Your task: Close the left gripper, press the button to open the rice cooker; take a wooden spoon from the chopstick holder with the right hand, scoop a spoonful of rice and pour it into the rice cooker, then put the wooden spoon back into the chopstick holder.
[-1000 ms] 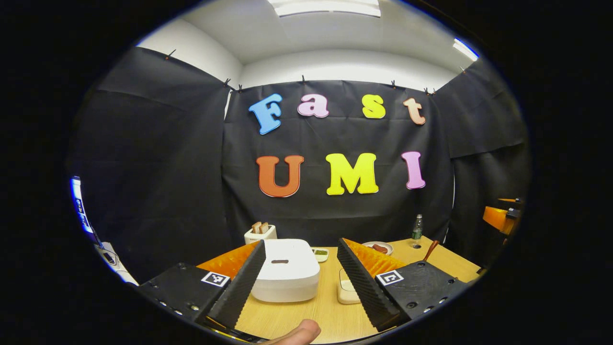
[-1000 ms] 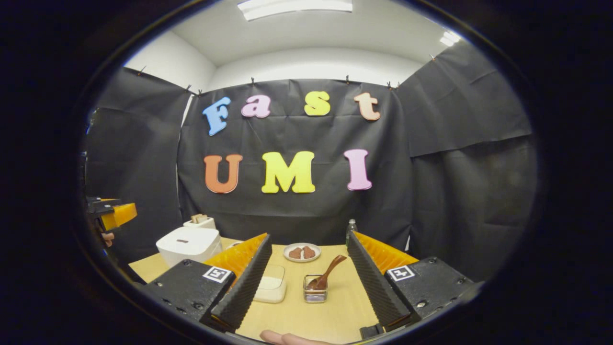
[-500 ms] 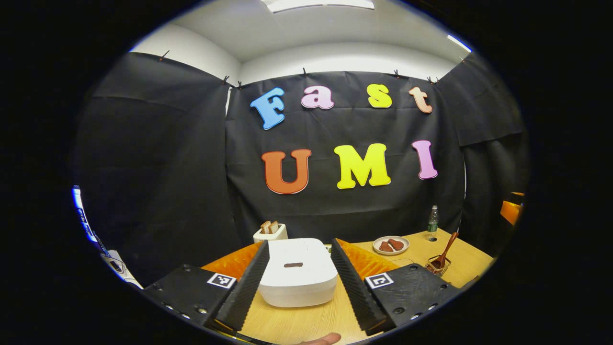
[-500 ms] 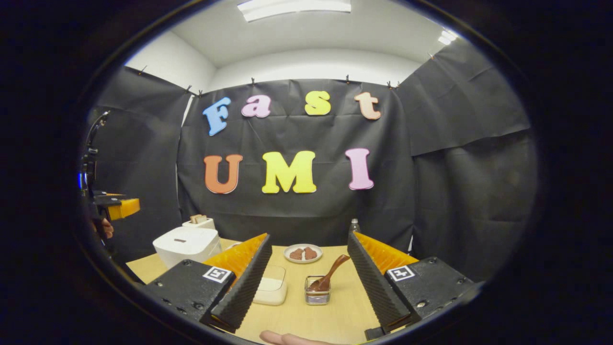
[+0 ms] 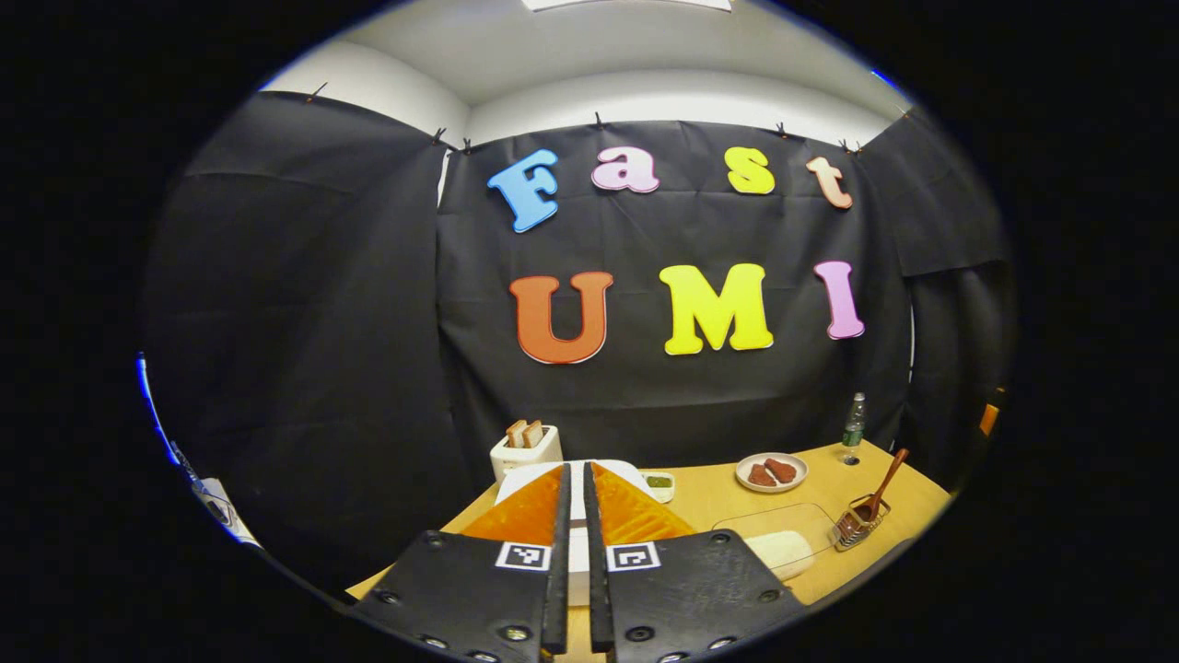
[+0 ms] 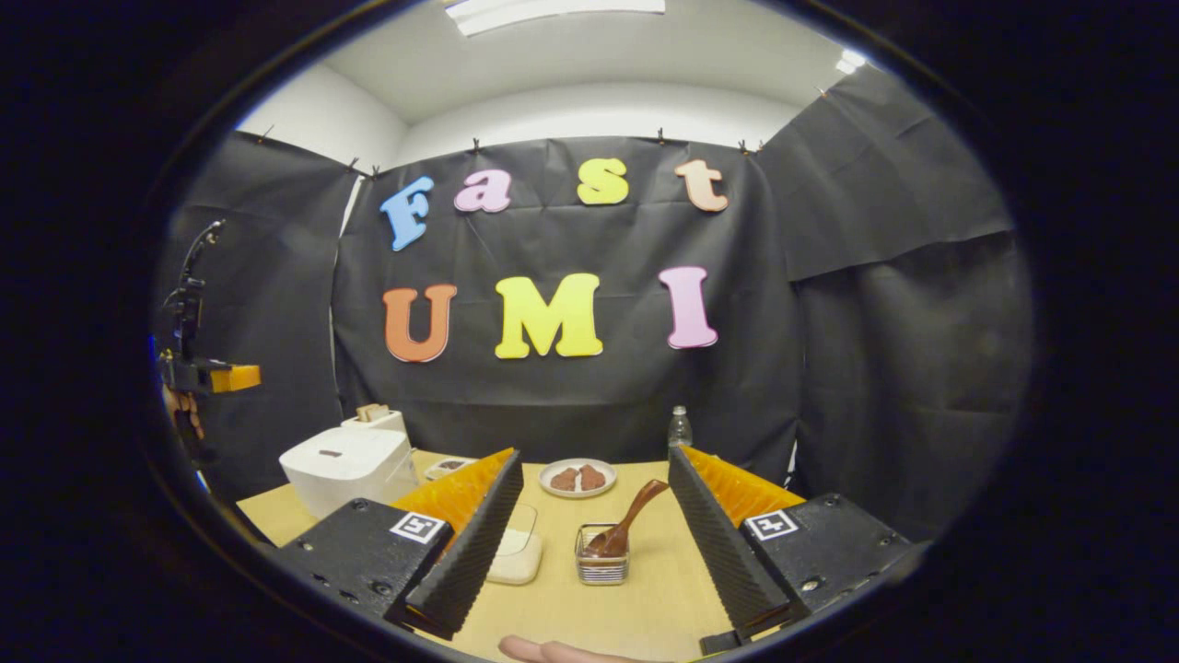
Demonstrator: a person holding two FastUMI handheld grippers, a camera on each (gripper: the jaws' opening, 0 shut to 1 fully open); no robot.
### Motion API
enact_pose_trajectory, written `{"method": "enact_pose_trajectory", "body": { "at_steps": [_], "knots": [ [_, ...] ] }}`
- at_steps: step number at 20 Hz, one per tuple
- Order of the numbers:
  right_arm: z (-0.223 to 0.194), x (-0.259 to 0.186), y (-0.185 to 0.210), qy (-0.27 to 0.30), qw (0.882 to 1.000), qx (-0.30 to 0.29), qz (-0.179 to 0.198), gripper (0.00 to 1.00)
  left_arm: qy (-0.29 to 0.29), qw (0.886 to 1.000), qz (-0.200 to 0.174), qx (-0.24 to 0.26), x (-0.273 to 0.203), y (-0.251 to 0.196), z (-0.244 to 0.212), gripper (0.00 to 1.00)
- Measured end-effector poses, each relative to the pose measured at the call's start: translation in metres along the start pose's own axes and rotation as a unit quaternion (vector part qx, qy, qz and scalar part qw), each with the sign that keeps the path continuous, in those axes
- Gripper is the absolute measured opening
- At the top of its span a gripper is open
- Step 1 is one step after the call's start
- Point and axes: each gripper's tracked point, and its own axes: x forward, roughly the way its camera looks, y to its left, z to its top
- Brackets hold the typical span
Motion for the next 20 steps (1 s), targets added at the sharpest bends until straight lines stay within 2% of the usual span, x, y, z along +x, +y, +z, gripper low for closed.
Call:
{"method": "enact_pose_trajectory", "body": {
  "at_steps": [1,2,10,20],
  "knots": [
    [-0.003,0.003,-0.001,0.003,1.0,0.001,0.0,1.0,0.026,1.0,0.003,0.001,0.02,0.003,-0.018,0.02],
    [-0.007,0.006,-0.003,0.006,1.0,0.001,0.001,1.0,0.044,0.999,0.002,0.007,0.006,0.006,-0.019,0.0],
    [-0.022,0.03,-0.013,0.016,1.0,-0.012,-0.004,1.0,0.139,0.99,0.002,0.0,0.089,0.008,-0.076,0.0],
    [-0.039,0.05,-0.035,0.037,0.999,-0.016,-0.018,1.0,0.232,0.973,0.004,-0.011,0.133,0.001,-0.136,0.0]
  ]
}}
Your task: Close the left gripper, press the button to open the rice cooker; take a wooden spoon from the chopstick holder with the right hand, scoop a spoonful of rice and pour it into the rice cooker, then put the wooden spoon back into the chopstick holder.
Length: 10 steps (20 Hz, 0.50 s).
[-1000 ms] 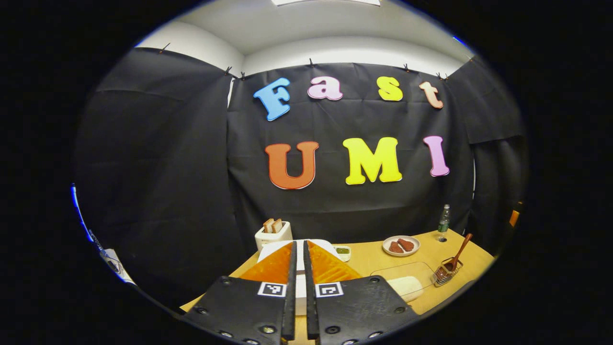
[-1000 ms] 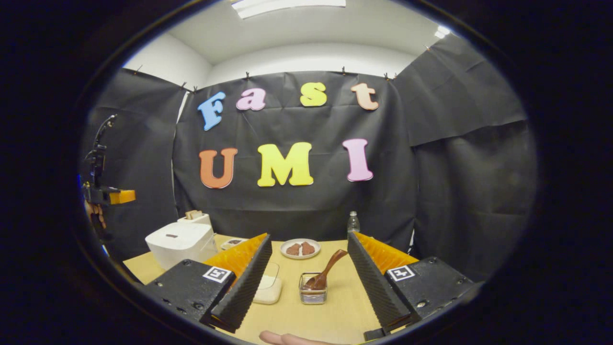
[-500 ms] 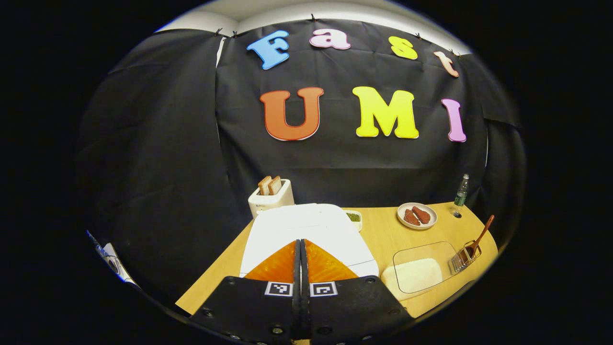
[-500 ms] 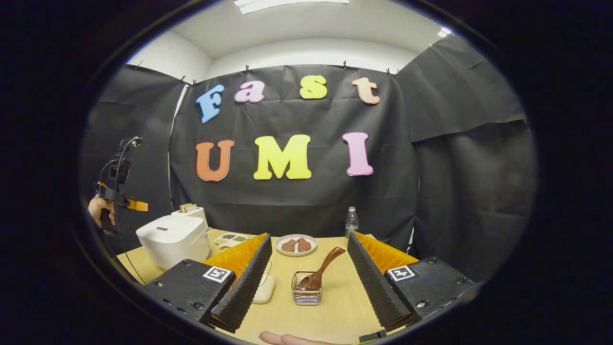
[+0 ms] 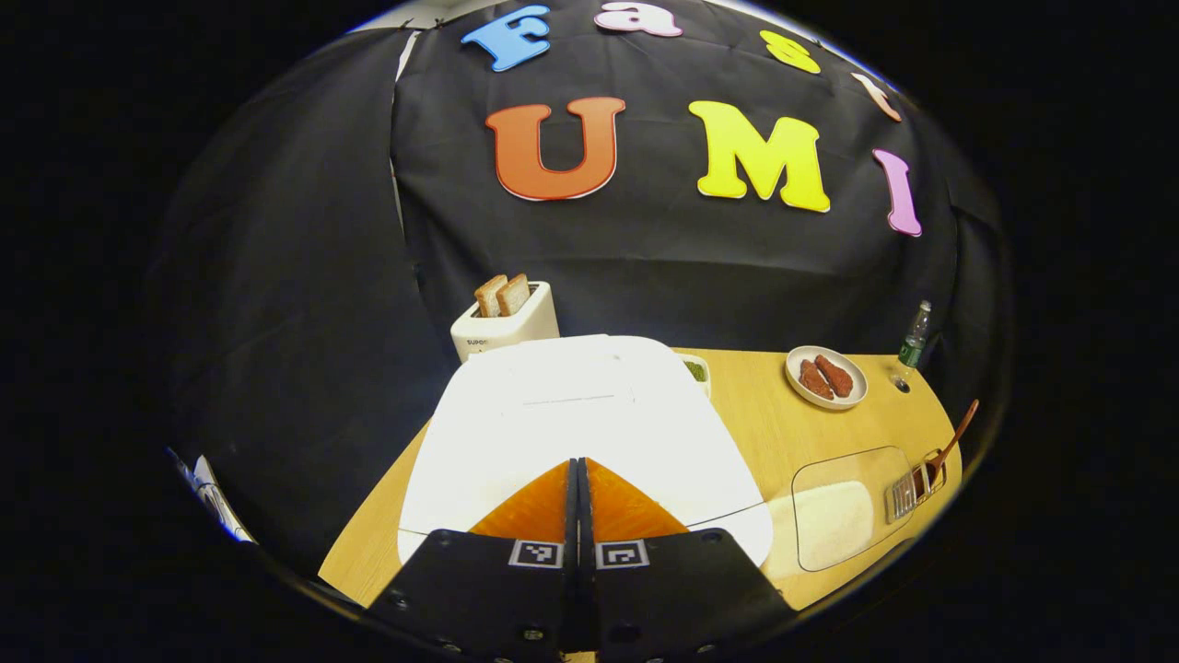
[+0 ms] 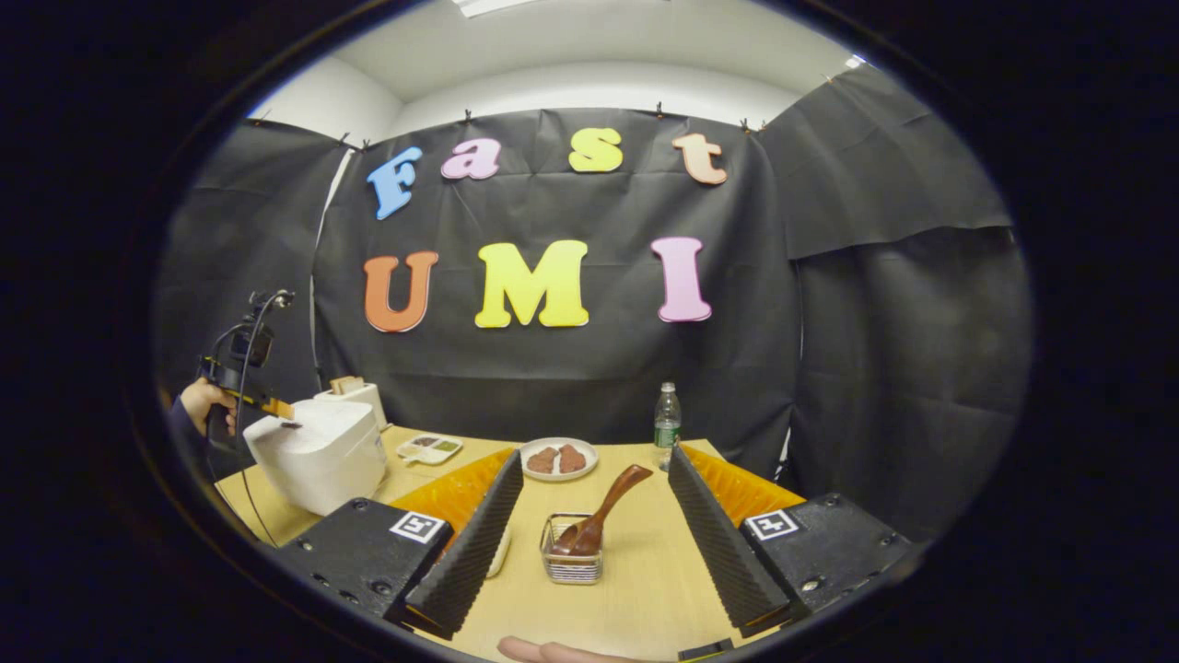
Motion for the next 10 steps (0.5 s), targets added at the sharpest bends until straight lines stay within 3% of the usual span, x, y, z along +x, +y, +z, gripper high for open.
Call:
{"method": "enact_pose_trajectory", "body": {
  "at_steps": [5,10],
  "knots": [
    [-0.003,0.004,-0.008,0.0,1.0,-0.003,-0.007,1.0,0.008,1.0,0.008,-0.007,-0.003,-0.001,-0.008,0.0],
    [-0.005,0.009,0.003,0.006,1.0,-0.006,0.013,0.99,0.008,0.999,0.028,0.014,-0.006,-0.002,-0.013,0.0]
  ]
}}
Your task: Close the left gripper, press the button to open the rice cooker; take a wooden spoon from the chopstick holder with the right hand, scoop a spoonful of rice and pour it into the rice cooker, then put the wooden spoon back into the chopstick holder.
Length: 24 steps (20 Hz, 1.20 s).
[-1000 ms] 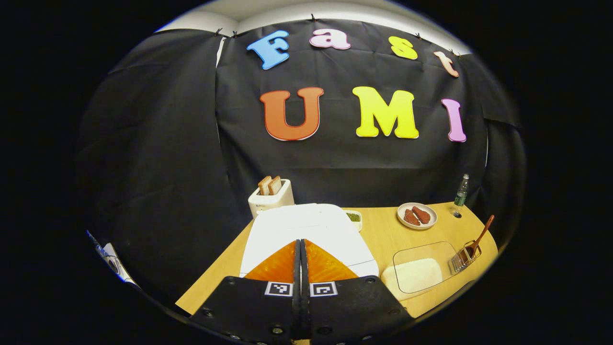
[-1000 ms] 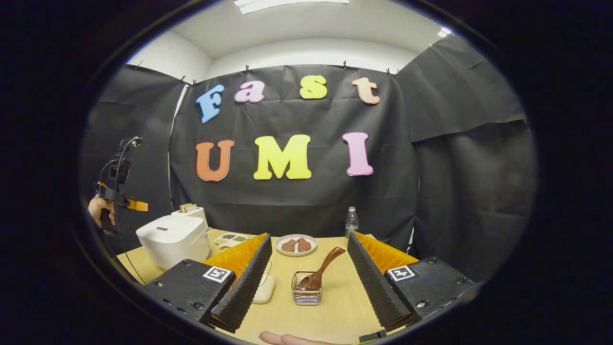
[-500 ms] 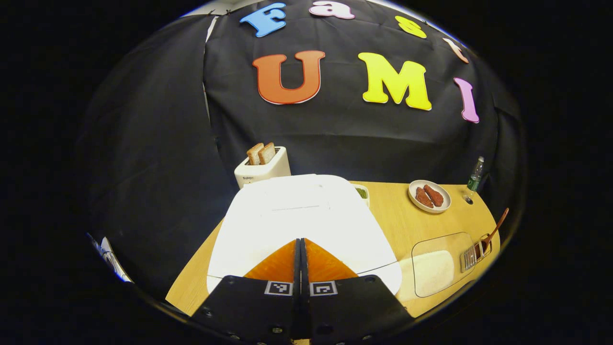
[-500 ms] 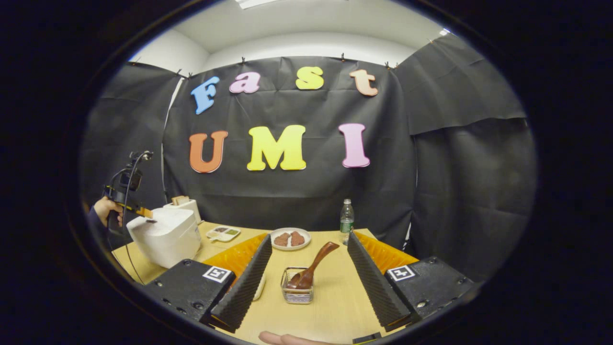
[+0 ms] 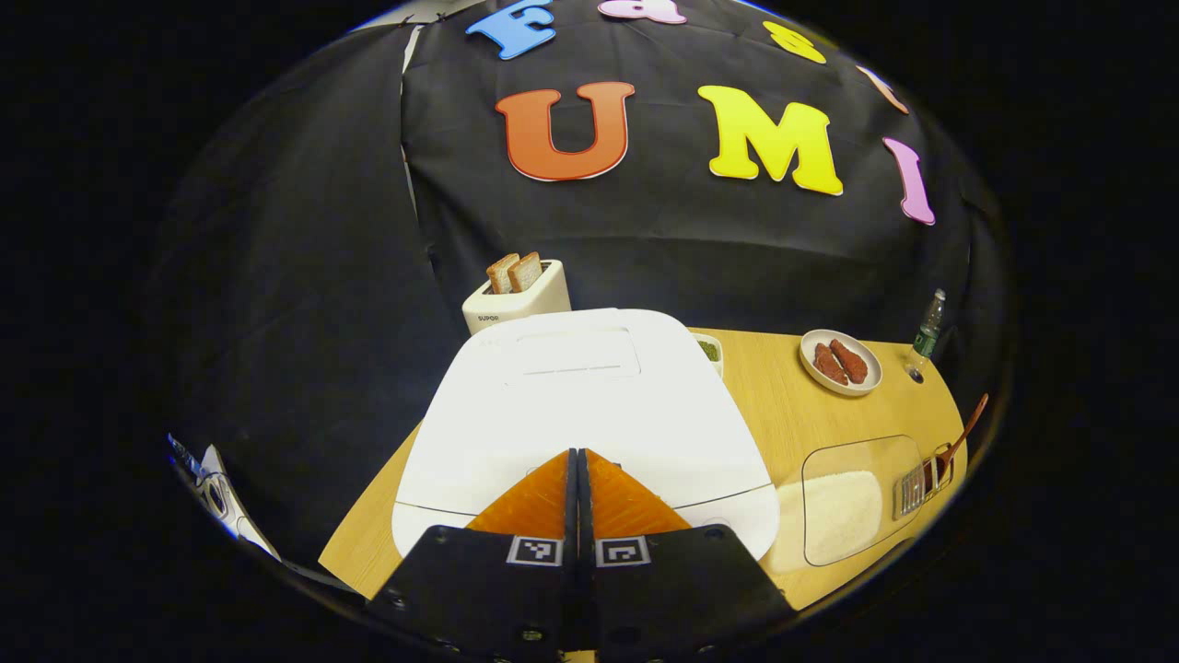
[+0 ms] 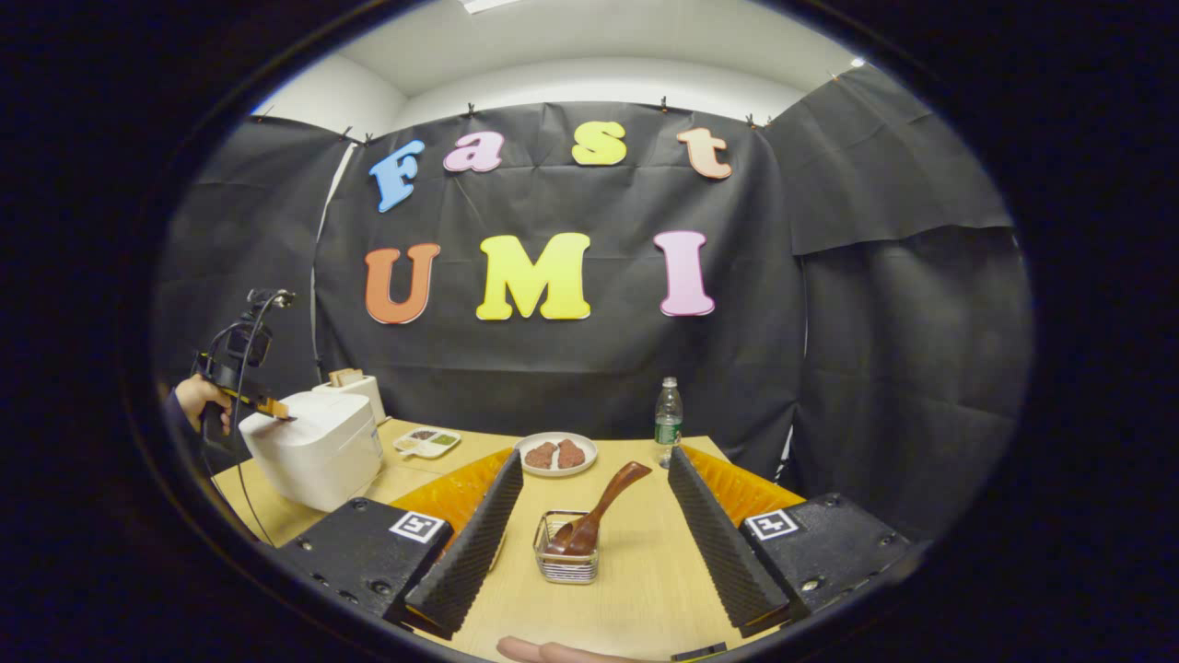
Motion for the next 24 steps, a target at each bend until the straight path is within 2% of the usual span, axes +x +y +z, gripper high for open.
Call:
{"method": "enact_pose_trajectory", "body": {
  "at_steps": [3,7,11,15,18,19,20,22,23,24],
  "knots": [
    [0.001,0.001,-0.004,-0.001,1.0,-0.002,0.0,0.99,0.017,0.999,-0.009,-0.028,-0.002,-0.002,-0.004,0.0],
    [-0.001,-0.002,-0.009,0.003,1.0,-0.01,-0.001,1.0,0.004,0.999,-0.02,-0.04,-0.003,-0.001,-0.001,0.0],
    [-0.009,-0.003,-0.02,0.009,1.0,-0.01,-0.012,1.0,-0.014,0.998,-0.012,-0.055,-0.009,0.002,0.02,0.0],
    [-0.024,0.0,-0.026,0.025,0.999,0.004,-0.019,1.0,-0.058,0.997,0.0,-0.048,-0.027,0.008,0.058,0.0],
    [-0.032,0.004,-0.026,0.03,0.999,0.021,-0.024,1.0,-0.116,0.992,0.0,-0.056,-0.045,0.013,0.093,0.0],
    [-0.033,0.005,-0.024,0.028,0.999,0.025,-0.024,1.0,-0.117,0.991,-0.009,-0.07,-0.055,0.01,0.092,0.09],
    [-0.037,0.007,-0.024,0.025,0.999,0.028,-0.024,1.0,-0.121,0.99,-0.009,-0.076,-0.066,0.008,0.095,0.0],
    [-0.047,0.012,-0.019,0.025,0.999,0.029,-0.024,0.99,-0.161,0.985,-0.014,-0.06,-0.099,0.003,0.104,0.0],
    [-0.054,0.016,-0.018,0.03,0.999,0.026,-0.026,0.99,-0.195,0.98,-0.015,-0.048,-0.118,-0.002,0.112,0.07],
    [-0.061,0.019,-0.016,0.035,0.999,0.023,-0.026,0.99,-0.22,0.975,-0.003,-0.035,-0.133,-0.001,0.117,0.33]
  ]
}}
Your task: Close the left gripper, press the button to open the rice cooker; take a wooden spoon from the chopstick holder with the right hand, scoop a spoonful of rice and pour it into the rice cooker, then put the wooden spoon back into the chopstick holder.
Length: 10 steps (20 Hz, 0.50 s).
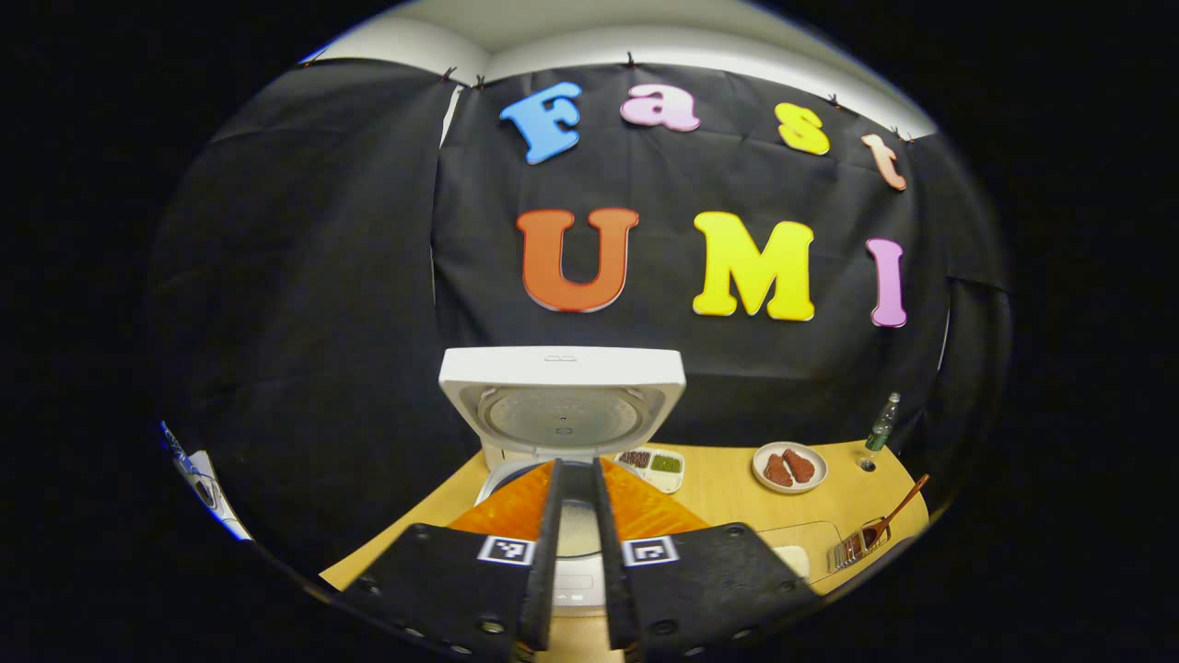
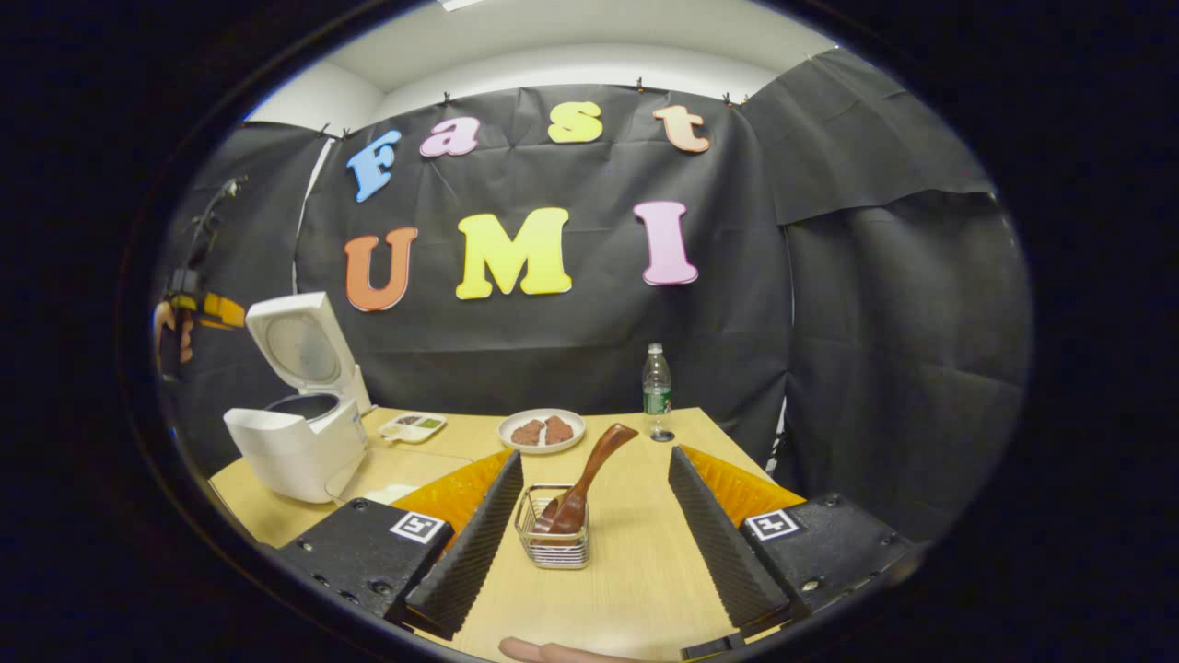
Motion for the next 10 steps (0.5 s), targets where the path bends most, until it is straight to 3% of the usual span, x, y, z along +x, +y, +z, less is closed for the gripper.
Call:
{"method": "enact_pose_trajectory", "body": {
  "at_steps": [1,3,10],
  "knots": [
    [-0.005,0.004,0.003,0.005,1.0,0.0,0.001,0.99,-0.02,1.0,0.004,0.012,-0.012,-0.003,0.007,0.58],
    [-0.015,0.011,0.009,0.016,1.0,-0.003,0.007,1.0,-0.045,0.999,0.011,0.015,-0.033,-0.008,0.018,0.97],
    [-0.03,0.036,0.013,0.024,1.0,-0.006,0.01,0.99,-0.078,0.997,-0.02,0.011,-0.084,-0.031,0.018,0.95]
  ]
}}
